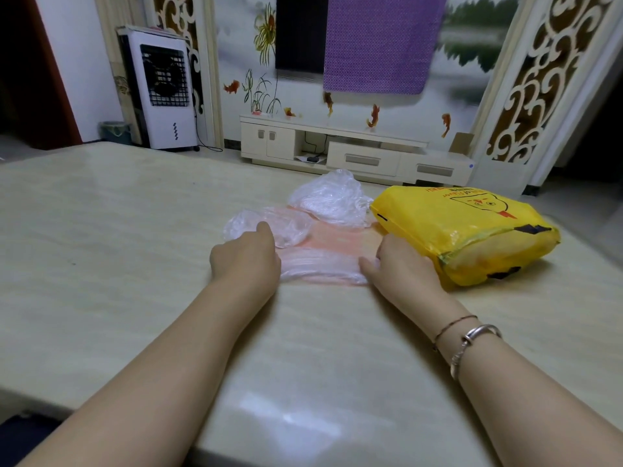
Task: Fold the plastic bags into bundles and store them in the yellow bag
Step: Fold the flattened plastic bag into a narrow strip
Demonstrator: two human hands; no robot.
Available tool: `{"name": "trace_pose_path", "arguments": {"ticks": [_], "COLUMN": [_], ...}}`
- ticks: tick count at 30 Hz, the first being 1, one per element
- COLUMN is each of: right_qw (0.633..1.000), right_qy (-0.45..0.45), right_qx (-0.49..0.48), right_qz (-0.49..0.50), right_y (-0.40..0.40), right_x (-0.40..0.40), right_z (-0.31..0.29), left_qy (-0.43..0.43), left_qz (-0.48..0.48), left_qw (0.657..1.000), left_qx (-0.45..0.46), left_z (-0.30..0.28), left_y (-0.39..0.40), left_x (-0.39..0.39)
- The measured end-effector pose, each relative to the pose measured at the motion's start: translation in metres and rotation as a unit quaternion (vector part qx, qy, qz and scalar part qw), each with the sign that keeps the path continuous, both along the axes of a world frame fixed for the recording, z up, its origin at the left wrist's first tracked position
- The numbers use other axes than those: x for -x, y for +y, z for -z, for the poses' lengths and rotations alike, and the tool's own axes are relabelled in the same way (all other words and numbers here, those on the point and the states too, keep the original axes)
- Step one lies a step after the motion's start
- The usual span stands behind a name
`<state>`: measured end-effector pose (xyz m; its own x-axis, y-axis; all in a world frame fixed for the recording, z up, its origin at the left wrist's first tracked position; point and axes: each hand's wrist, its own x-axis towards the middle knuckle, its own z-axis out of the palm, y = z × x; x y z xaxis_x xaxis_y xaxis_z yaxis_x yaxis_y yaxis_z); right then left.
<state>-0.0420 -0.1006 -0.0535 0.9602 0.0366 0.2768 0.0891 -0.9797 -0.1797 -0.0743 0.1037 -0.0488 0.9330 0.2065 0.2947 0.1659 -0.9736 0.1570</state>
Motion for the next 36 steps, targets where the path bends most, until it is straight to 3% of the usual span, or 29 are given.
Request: {"name": "trace_pose_path", "arguments": {"ticks": [4,6,8,10,11,17,20,22,23,24,26,27,28,30,36], "right_qw": [0.996,0.971,0.889,0.781,0.750,0.694,0.702,0.709,0.735,0.788,0.913,0.935,0.939,0.930,0.900], "right_qy": [0.033,0.068,0.130,0.197,0.217,0.272,0.268,0.207,0.143,0.060,-0.112,-0.159,-0.165,-0.147,-0.129], "right_qx": [-0.069,-0.208,-0.424,-0.576,-0.604,-0.618,-0.614,-0.647,-0.643,-0.593,-0.346,-0.220,-0.130,-0.049,-0.025], "right_qz": [-0.051,-0.095,-0.114,-0.141,-0.162,-0.250,-0.240,-0.191,-0.163,-0.151,-0.187,-0.229,-0.272,-0.332,-0.415], "right_y": [-0.005,-0.008,-0.013,-0.020,-0.024,-0.036,-0.035,-0.029,-0.025,-0.021,-0.019,-0.019,-0.019,-0.010,0.014], "right_x": [0.000,0.003,0.011,0.022,0.025,0.031,0.029,0.024,0.021,0.018,0.016,0.015,0.015,0.020,0.035], "right_z": [-0.001,-0.008,-0.024,-0.039,-0.045,-0.057,-0.055,-0.049,-0.044,-0.039,-0.029,-0.024,-0.019,-0.015,-0.014], "left_qy": [-0.048,-0.116,-0.145,-0.111,-0.084,0.123,0.166,0.128,0.097,0.069,0.018,-0.006,-0.022,-0.025,0.001], "left_qz": [0.008,0.062,0.152,0.217,0.240,0.352,0.369,0.337,0.298,0.244,0.126,0.087,0.071,0.075,0.063], "left_qw": [0.999,0.987,0.935,0.879,0.864,0.772,0.737,0.749,0.764,0.778,0.789,0.790,0.788,0.781,0.813], "left_qx": [-0.022,0.092,0.285,0.410,0.435,0.515,0.542,0.555,0.564,0.575,0.602,0.606,0.611,0.620,0.578], "left_z": [0.001,-0.001,-0.006,-0.016,-0.021,-0.033,-0.032,-0.030,-0.029,-0.027,-0.022,-0.020,-0.017,-0.011,-0.003], "left_y": [0.001,0.002,-0.002,-0.009,-0.012,-0.014,-0.013,-0.012,-0.012,-0.012,-0.011,-0.011,-0.011,-0.012,-0.012], "left_x": [-0.001,-0.004,-0.004,0.003,0.008,0.024,0.026,0.023,0.020,0.016,0.008,0.006,0.005,0.002,-0.002]}}
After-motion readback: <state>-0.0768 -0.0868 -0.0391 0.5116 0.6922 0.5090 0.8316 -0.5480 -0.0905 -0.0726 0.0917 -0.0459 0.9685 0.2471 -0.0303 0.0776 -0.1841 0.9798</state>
